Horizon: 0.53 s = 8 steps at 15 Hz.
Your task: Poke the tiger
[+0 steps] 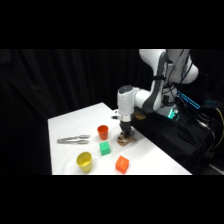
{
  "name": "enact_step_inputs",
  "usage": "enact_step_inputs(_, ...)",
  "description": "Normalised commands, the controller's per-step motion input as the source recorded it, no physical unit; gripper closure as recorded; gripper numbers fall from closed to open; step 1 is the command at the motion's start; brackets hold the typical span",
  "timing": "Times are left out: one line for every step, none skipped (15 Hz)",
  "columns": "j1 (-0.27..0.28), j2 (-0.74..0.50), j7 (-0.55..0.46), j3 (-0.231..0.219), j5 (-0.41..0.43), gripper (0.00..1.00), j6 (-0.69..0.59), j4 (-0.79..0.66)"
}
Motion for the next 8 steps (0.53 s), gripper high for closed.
enact_step_inputs(0.060, -0.89, 0.18, -0.226, -0.334, 0.97, -0.56, -0.27)
enact_step_inputs(-0.001, -0.97, 0.15, -0.167, -0.321, 0.97, -0.65, -0.24)
enact_step_inputs(-0.067, -0.98, 0.11, -0.087, -0.282, 0.97, -0.72, -0.18)
enact_step_inputs(-0.120, -0.91, 0.05, -0.007, -0.203, 0.96, -0.73, -0.10)
enact_step_inputs(-0.149, -0.79, -0.01, 0.049, -0.099, 0.97, -0.70, -0.02)
enact_step_inputs(-0.159, -0.67, -0.06, 0.071, -0.019, 0.97, -0.68, 0.08)
enact_step_inputs(-0.160, -0.55, -0.10, 0.075, 0.025, 0.95, -0.67, 0.15)
enact_step_inputs(-0.154, -0.45, -0.12, 0.070, 0.067, 0.71, -0.64, 0.21)
